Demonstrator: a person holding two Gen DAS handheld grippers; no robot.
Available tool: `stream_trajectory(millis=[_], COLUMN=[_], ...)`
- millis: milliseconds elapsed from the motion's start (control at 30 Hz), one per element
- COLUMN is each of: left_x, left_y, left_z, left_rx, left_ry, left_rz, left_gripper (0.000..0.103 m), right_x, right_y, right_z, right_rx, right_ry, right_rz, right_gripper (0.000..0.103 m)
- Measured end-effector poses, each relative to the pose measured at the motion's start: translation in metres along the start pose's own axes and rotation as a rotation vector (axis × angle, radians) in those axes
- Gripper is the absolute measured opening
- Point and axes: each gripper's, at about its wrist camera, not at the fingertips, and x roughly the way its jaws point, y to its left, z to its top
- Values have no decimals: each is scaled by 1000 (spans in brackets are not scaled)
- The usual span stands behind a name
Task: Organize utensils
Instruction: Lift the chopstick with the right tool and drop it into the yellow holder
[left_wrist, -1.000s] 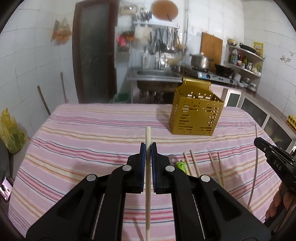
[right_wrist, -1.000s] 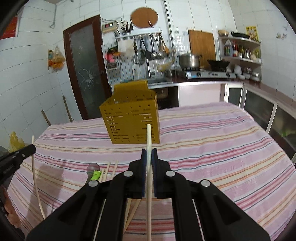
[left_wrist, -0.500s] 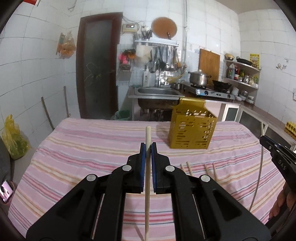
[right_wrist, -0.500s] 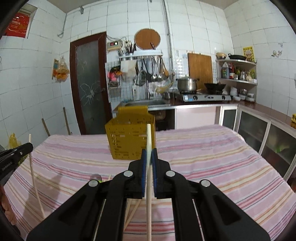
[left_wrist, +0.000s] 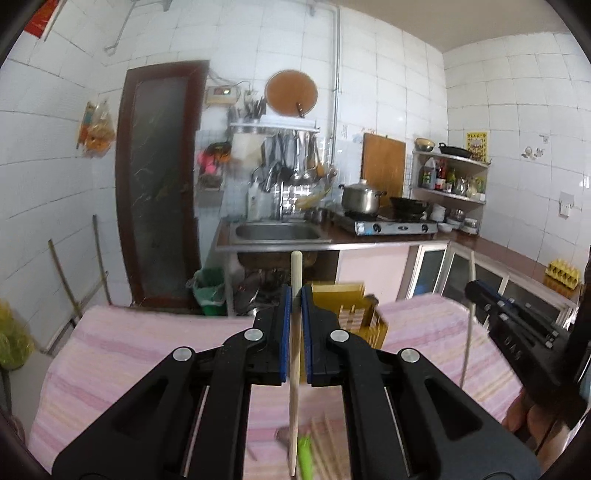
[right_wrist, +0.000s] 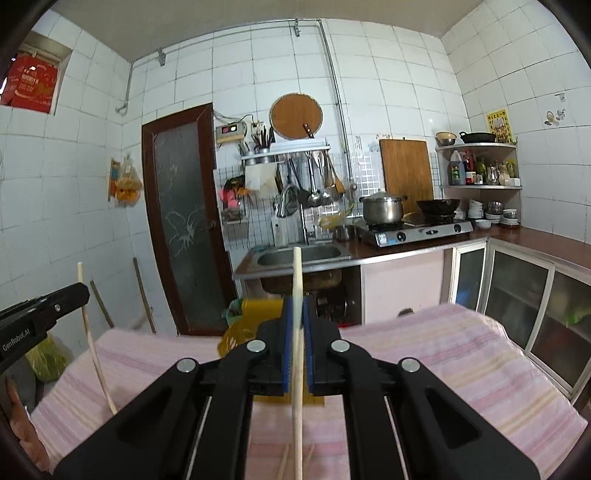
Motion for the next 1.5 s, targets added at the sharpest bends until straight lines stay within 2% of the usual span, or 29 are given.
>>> stream_trajectory(millis=[333,467,567,800,1067,1133,1167,1200,1233,1267,1300,1400,1500], left_x=[90,125,152,210,218,206,199,191,177,165,154,114,76], left_y=[-12,-14,-12,-4,-2,5,9,11,15,18,19,27,35], left_z=[85,100,90,44,15,15,16,17,19,21,22,27,27], left_rx=[-42,-56,-68,-85,-23,-31,-32,-34,-35,-29,-21,12,13], left_ry=[-98,-122,-122,-58,-18,-13,-7,-9,-23,-42,-52,-55,-69], left_rz=[-32,-33,-28,-18,21,36,40,48,68,85,100,133,152], left_gripper=[5,5,5,5,5,13,34,61,71,80,84,93,98], right_x=[92,123,148,194,205,194,188,179,173,164,153,118,85], right_y=[-6,-5,-4,-4,-10,-11,-12,-14,-15,-16,-17,-17,-20], right_z=[61,78,77,40,4,4,5,8,10,11,13,18,15], right_rx=[32,42,39,-7,-40,-48,-47,-43,-42,-41,-42,-79,-88], right_ry=[-79,-135,-145,-107,-3,10,14,23,28,28,18,23,58], right_rz=[-10,-7,-7,-8,-7,-13,-16,-17,-20,-27,-33,-34,9], right_gripper=[6,6,6,6,7,7,8,9,23,51,61,65,79])
